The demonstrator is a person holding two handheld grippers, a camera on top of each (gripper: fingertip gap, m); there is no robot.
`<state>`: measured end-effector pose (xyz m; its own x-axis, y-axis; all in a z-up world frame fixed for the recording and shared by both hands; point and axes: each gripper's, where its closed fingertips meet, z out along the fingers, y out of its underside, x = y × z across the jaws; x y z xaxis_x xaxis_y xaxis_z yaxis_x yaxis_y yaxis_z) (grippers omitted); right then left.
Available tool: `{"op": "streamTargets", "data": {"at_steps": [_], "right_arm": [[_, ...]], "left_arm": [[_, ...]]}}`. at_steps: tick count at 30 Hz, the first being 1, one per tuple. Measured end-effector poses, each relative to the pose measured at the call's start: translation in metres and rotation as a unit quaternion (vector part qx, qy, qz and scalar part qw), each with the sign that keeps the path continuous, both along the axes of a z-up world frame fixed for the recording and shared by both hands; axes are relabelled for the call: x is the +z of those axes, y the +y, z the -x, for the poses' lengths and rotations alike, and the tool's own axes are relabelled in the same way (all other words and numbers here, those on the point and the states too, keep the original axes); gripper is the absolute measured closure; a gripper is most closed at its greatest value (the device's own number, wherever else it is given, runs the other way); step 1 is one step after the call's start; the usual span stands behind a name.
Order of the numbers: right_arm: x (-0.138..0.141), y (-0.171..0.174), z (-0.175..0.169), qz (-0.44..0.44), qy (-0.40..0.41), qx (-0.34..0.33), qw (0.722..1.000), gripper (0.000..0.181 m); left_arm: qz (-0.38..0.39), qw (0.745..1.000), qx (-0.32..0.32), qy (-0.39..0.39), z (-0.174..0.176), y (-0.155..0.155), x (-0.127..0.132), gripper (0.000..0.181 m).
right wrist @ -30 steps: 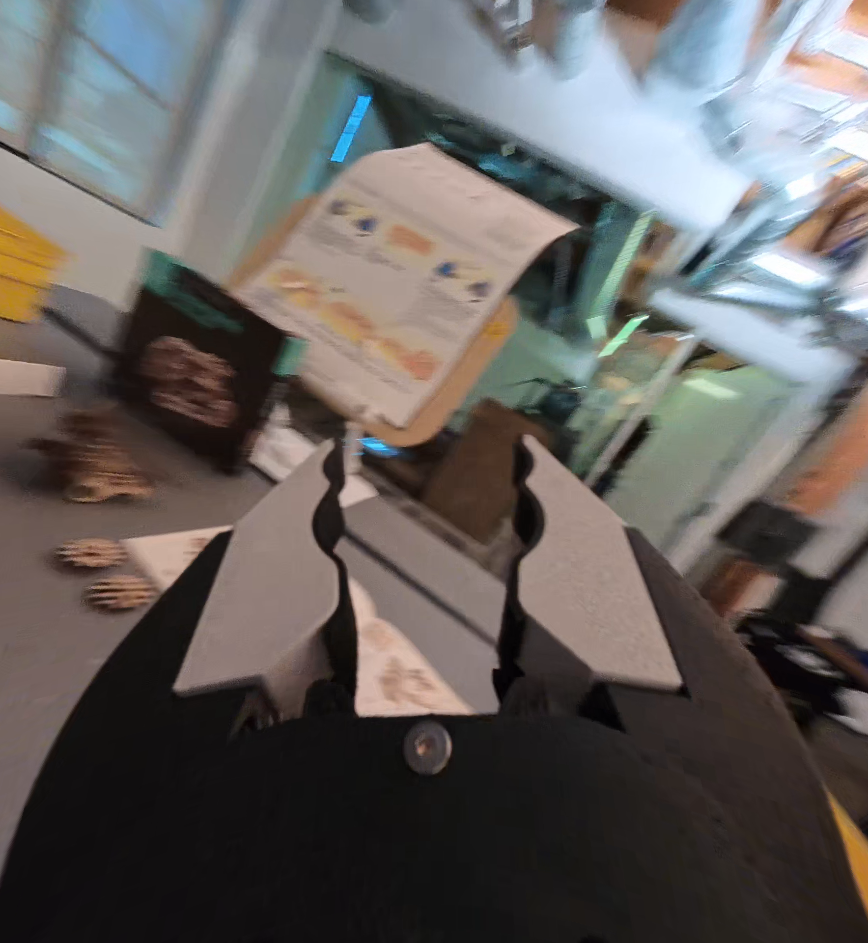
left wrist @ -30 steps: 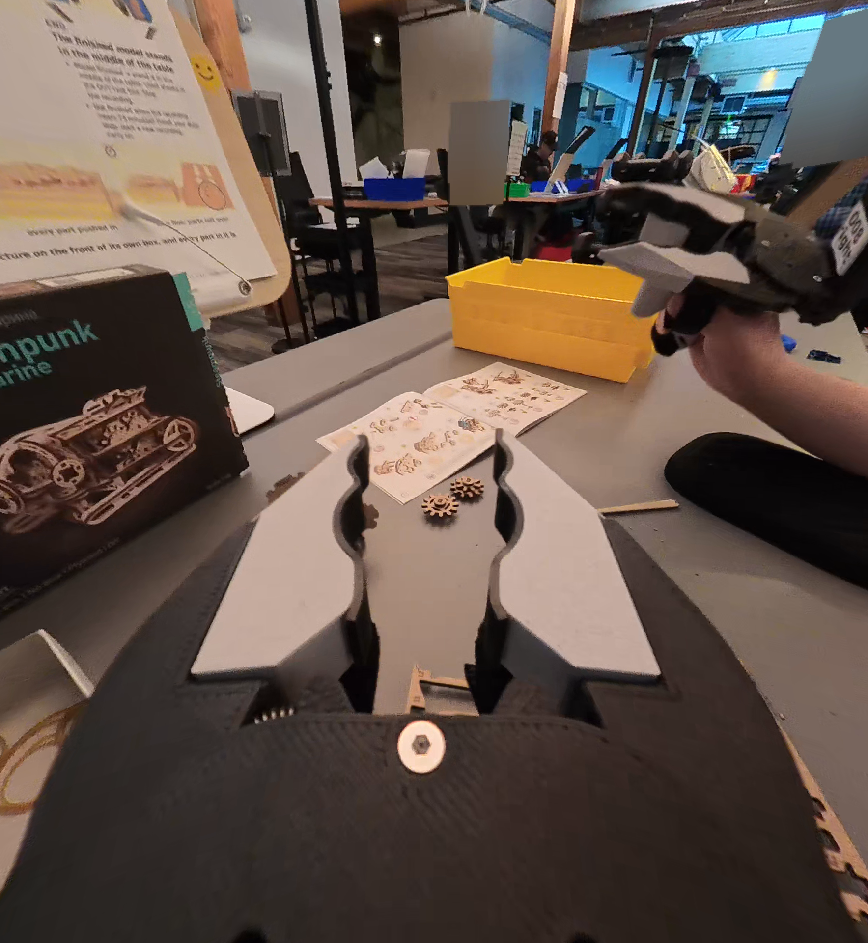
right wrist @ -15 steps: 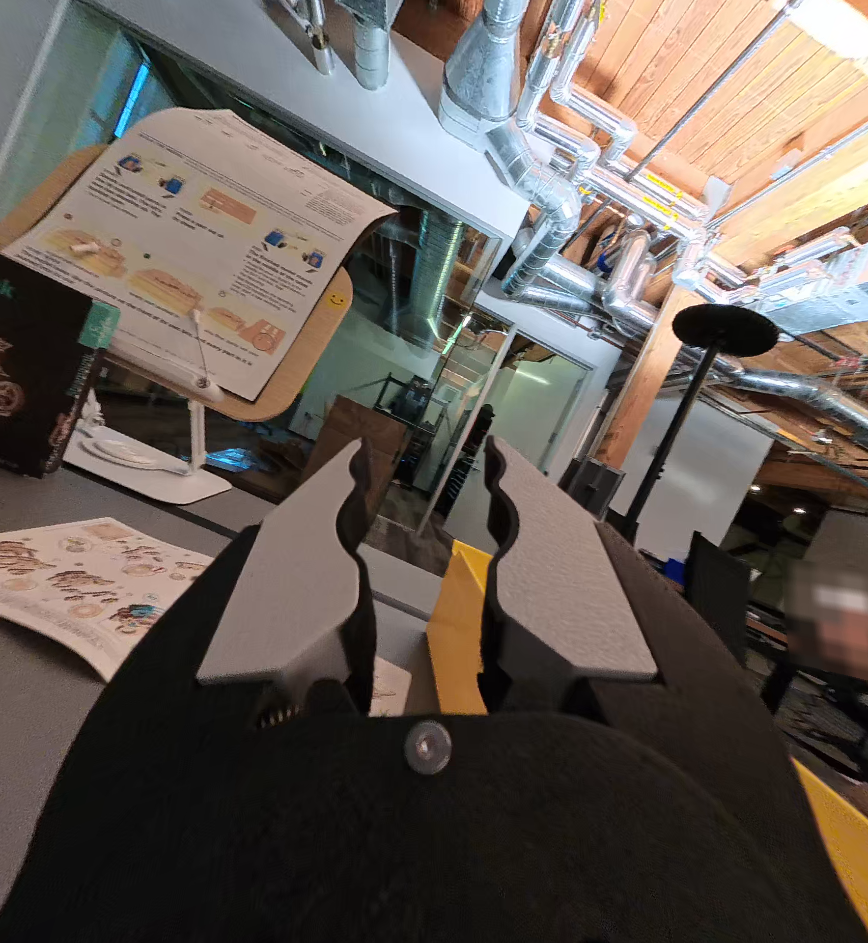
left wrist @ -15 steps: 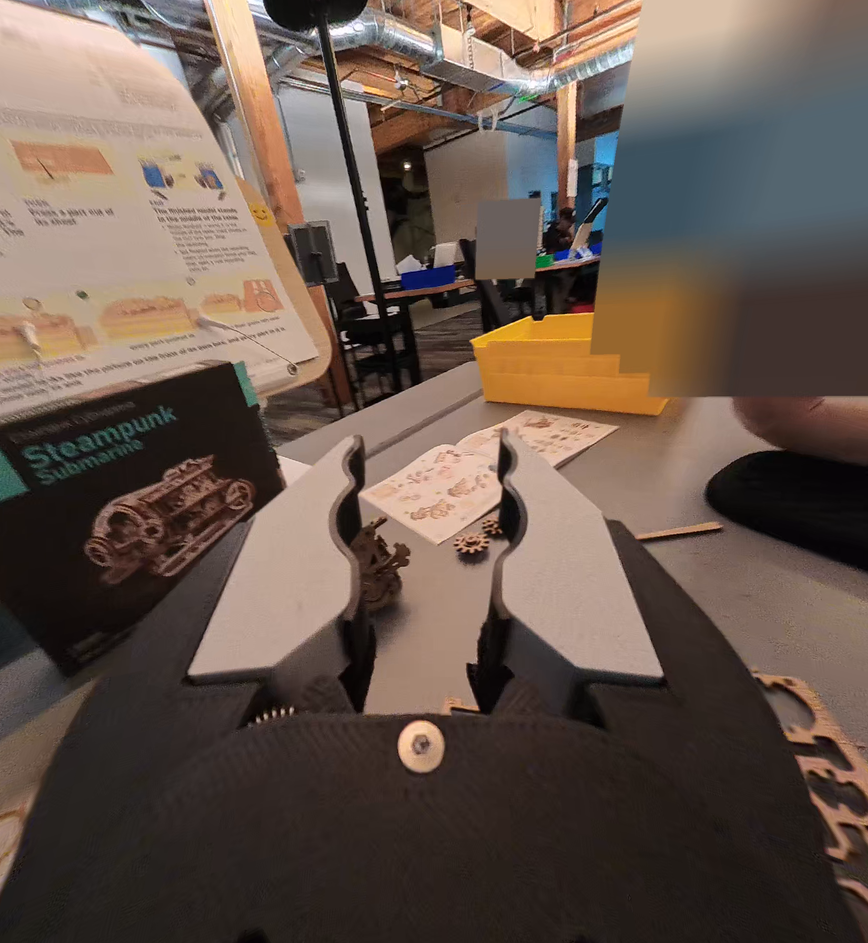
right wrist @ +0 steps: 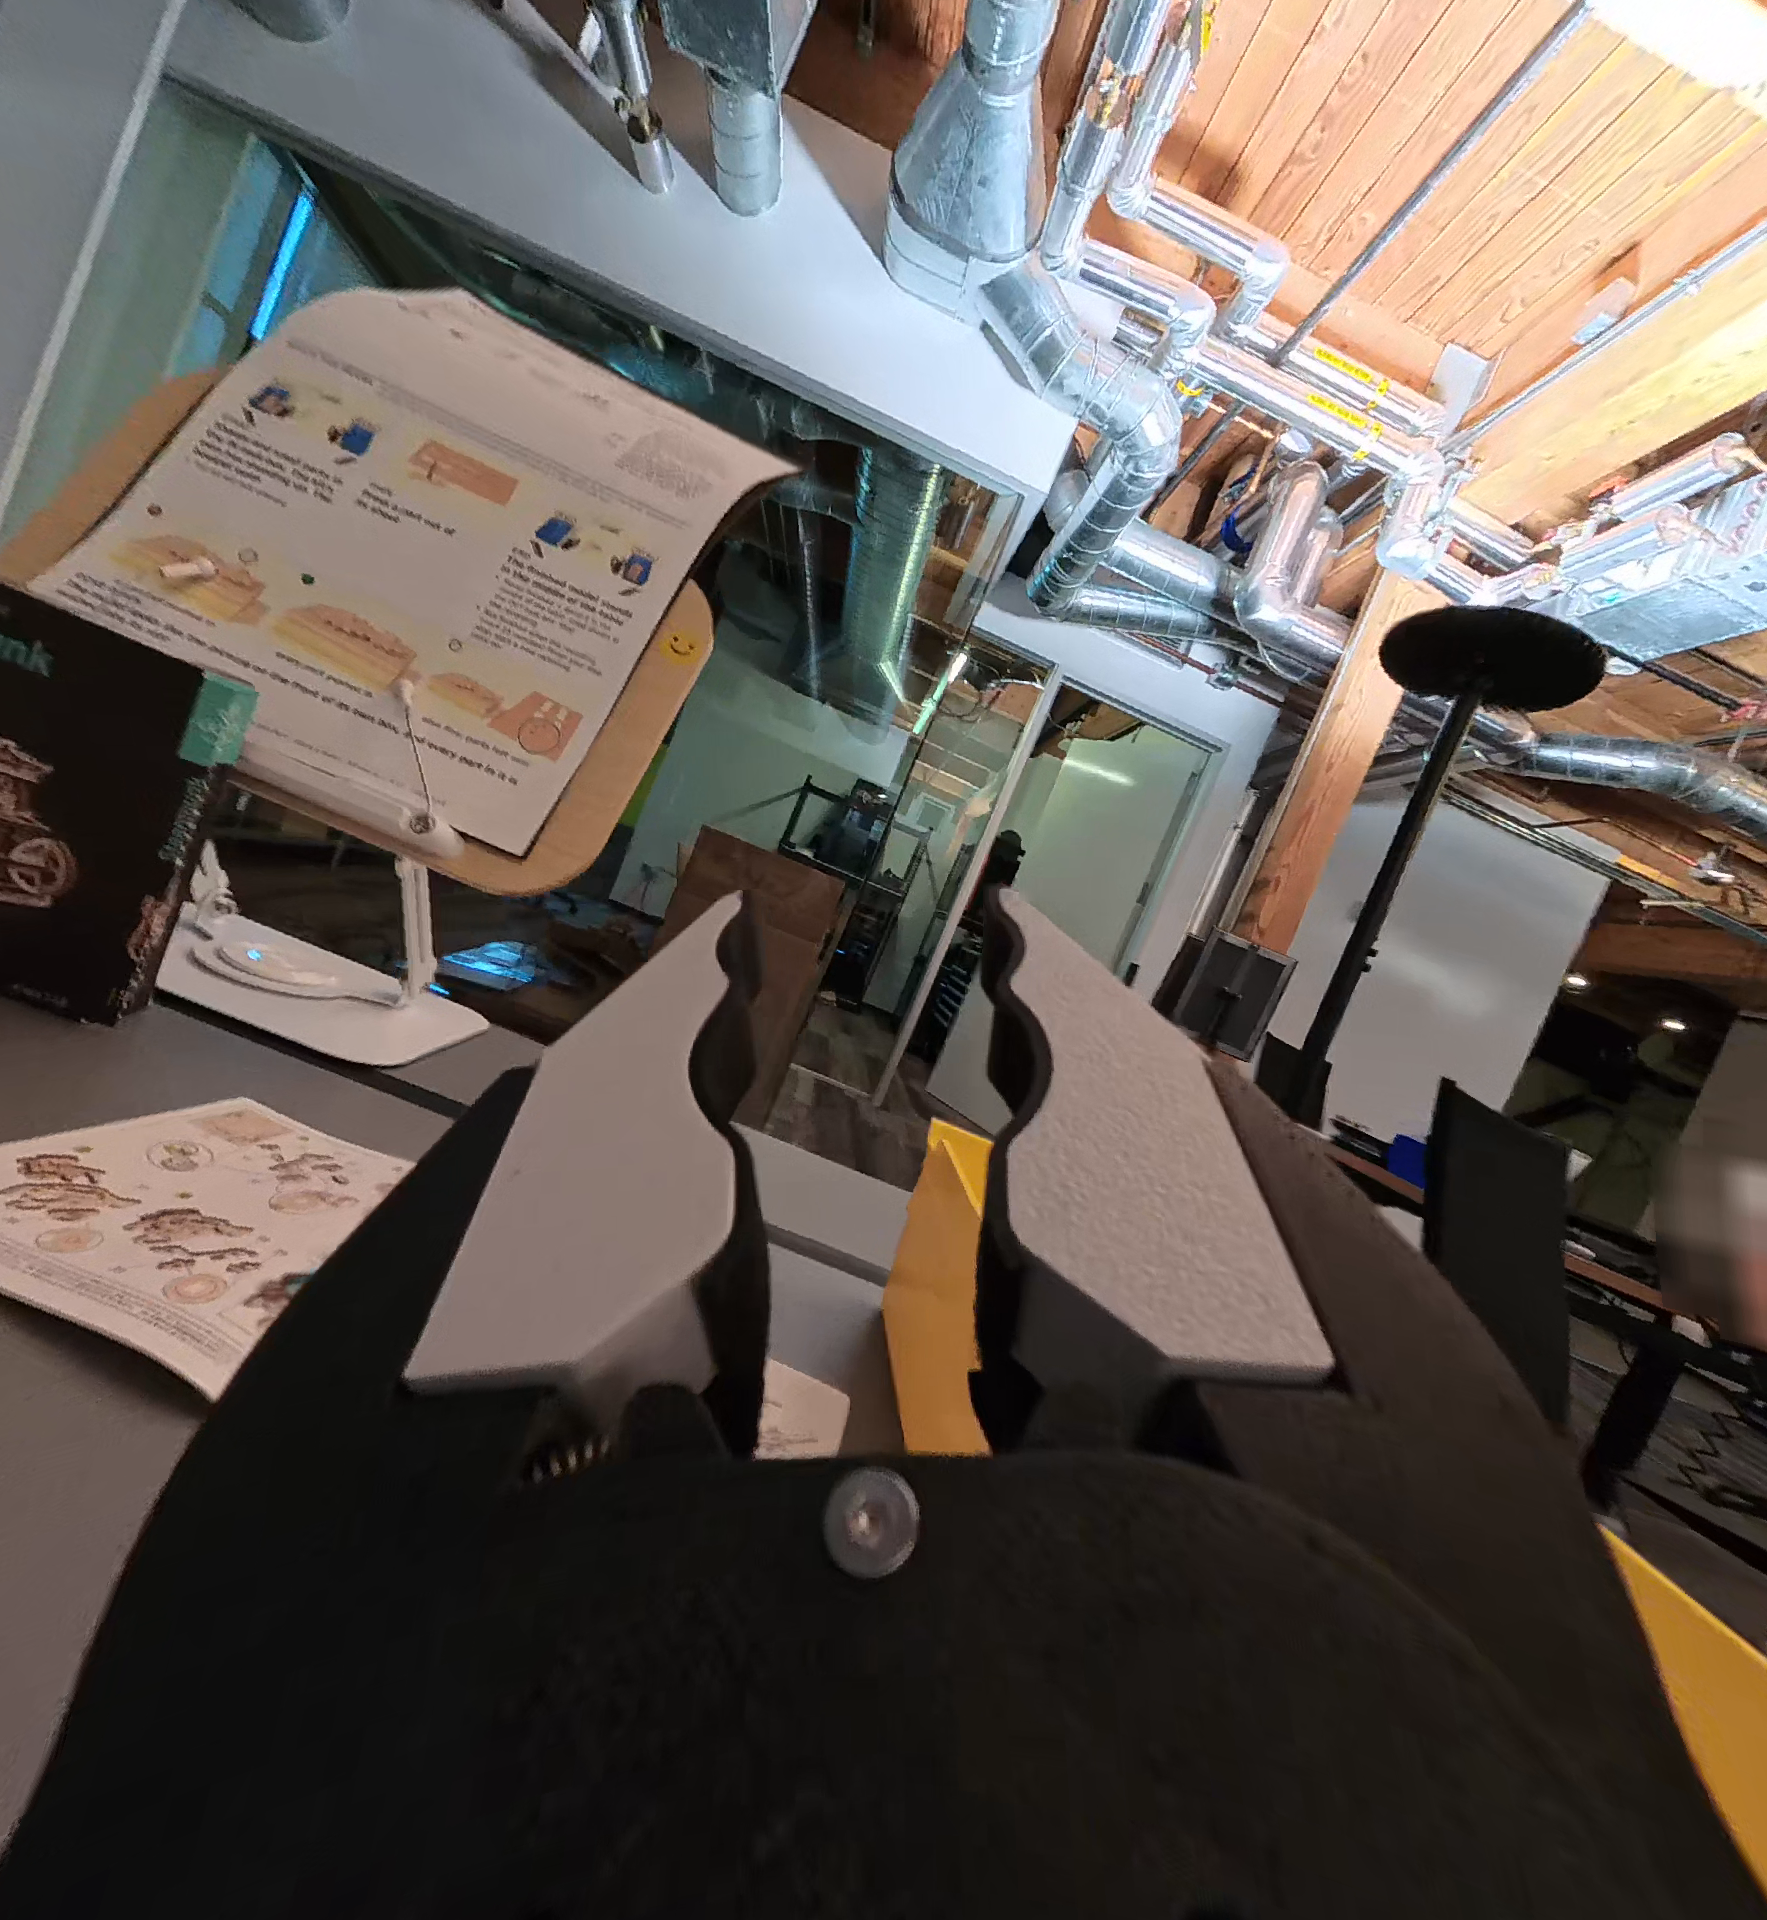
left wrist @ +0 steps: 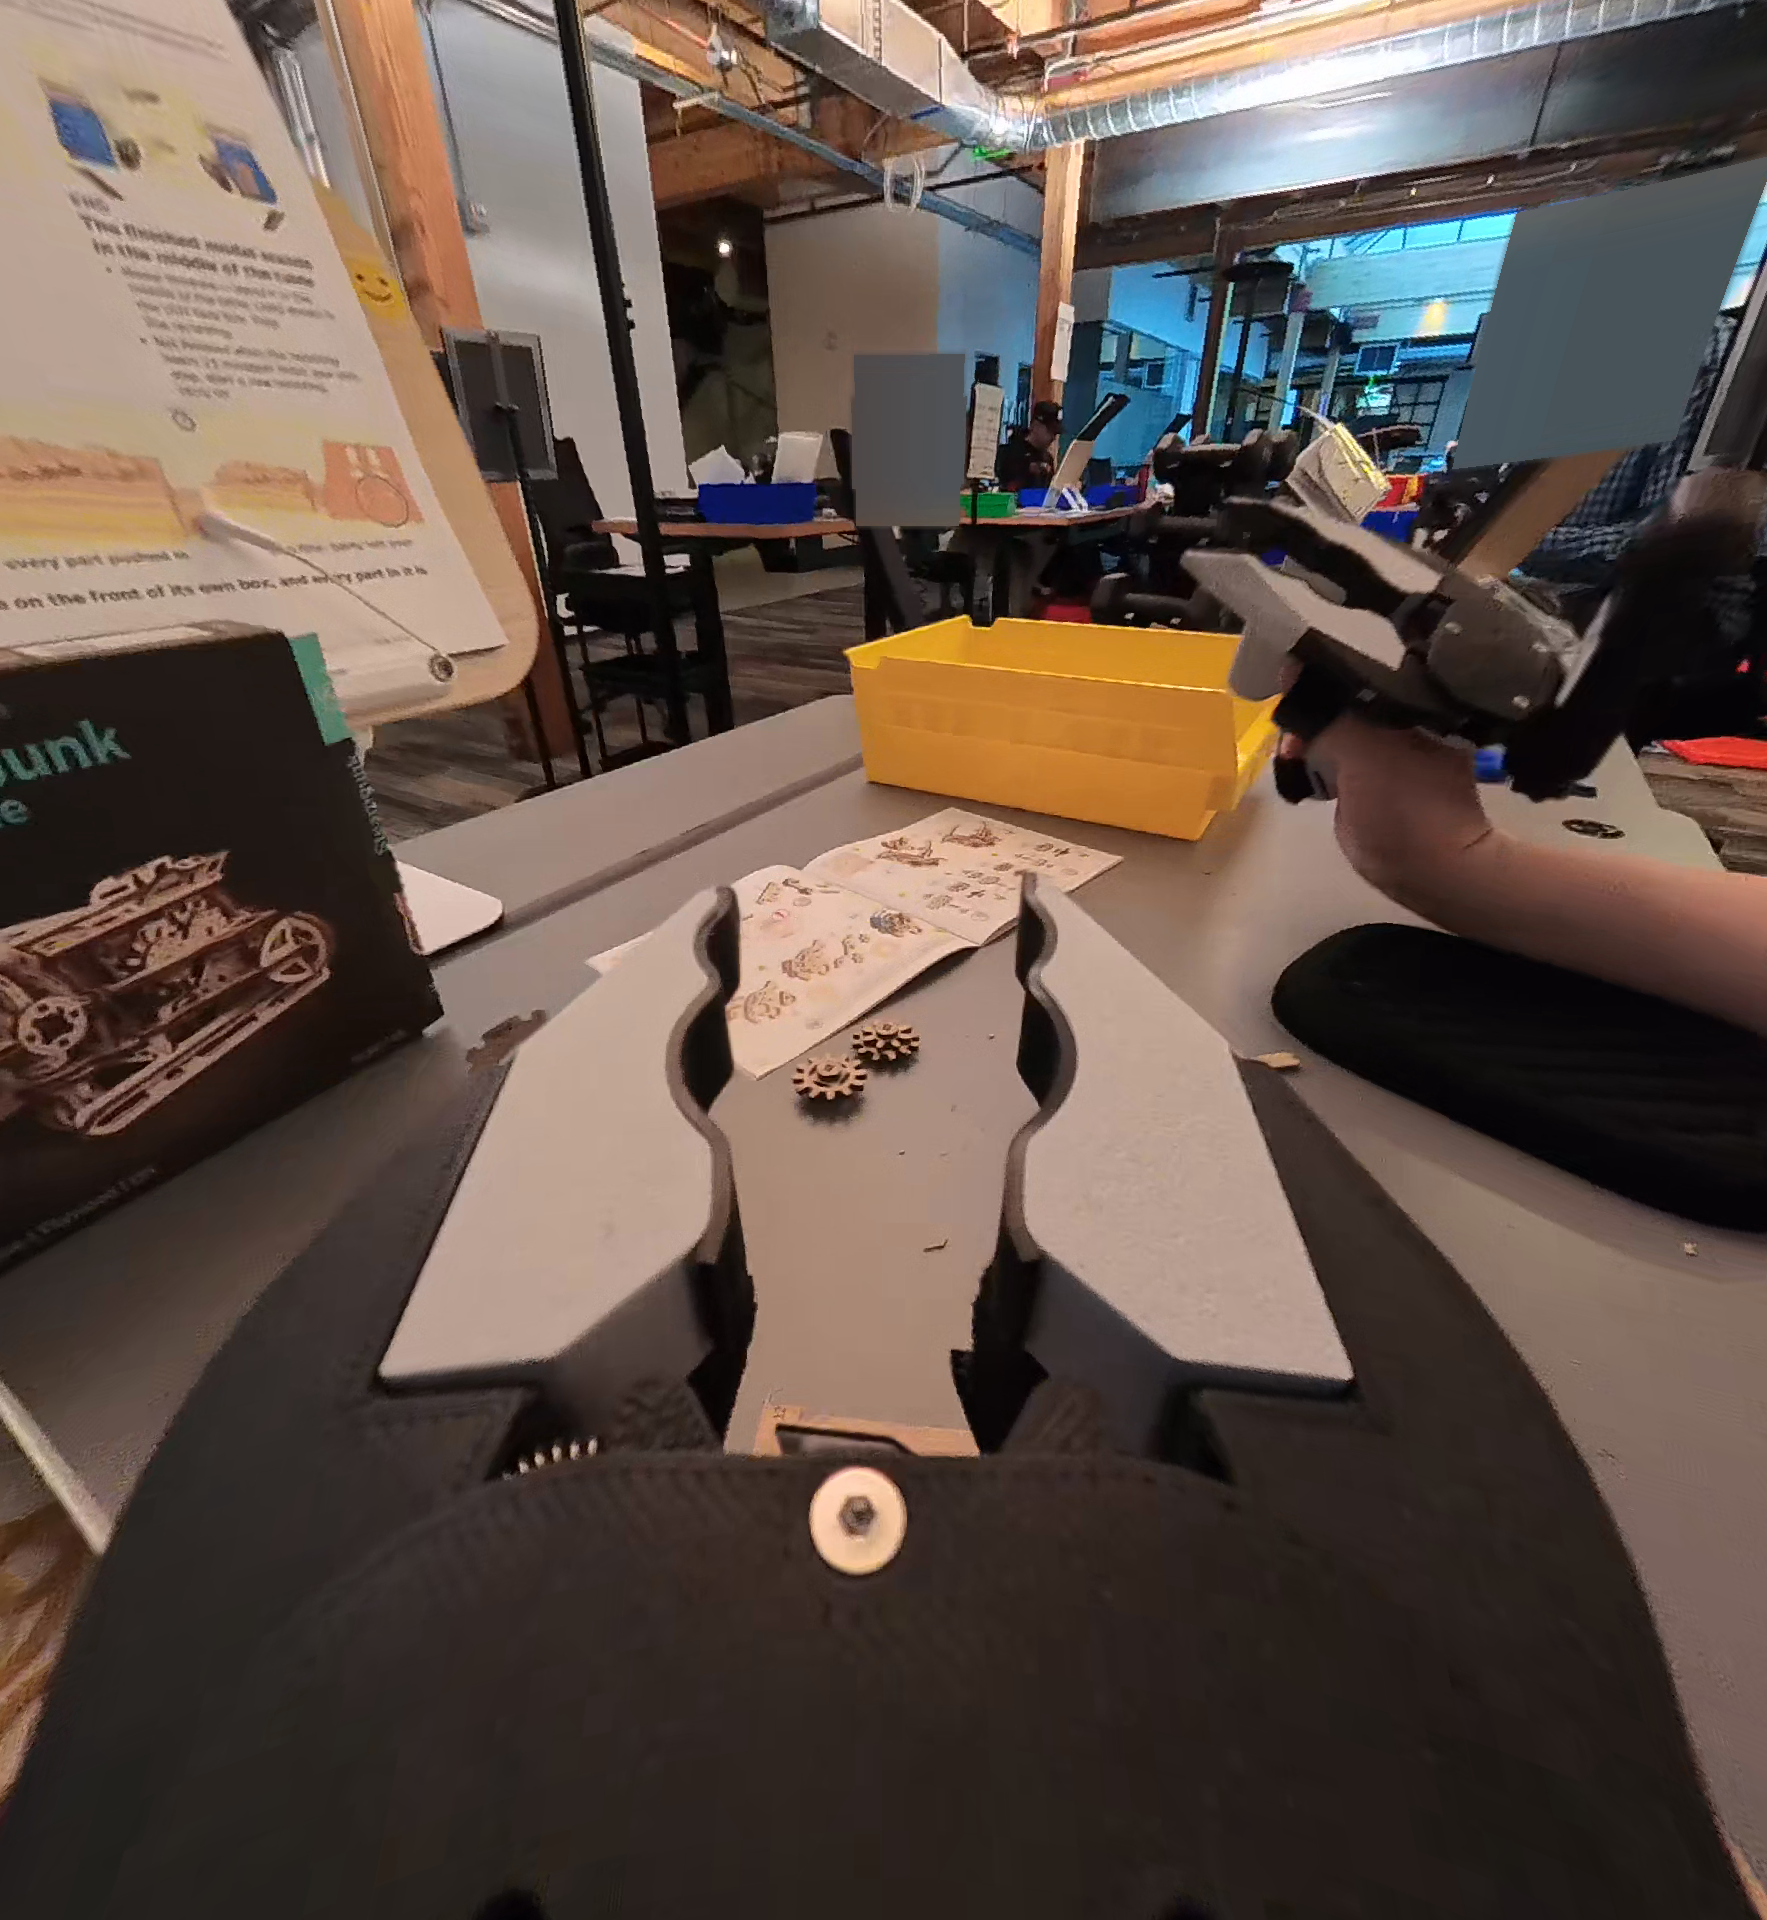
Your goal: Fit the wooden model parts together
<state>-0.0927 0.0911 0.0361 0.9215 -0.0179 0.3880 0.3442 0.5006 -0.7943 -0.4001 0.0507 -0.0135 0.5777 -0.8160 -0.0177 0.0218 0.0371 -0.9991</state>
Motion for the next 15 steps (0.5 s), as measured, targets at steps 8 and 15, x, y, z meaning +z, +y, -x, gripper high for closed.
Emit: {"op": "streamTargets", "data": {"at_steps": [8, 15], "right_arm": [[0.027, -0.024, 0.074, 0.132, -0.068, 0.312, 0.938, 0.157], [-0.023, -0.033, 0.121, 0.171, -0.148, 0.411, 0.883, 0.155]], "left_arm": [[0.000, 1.000, 0.006, -0.028, 0.023, -0.010, 0.022, 0.148], [0.115, 0.958, -0.097, 0.244, -0.040, -0.045, -0.057, 0.148]]}}
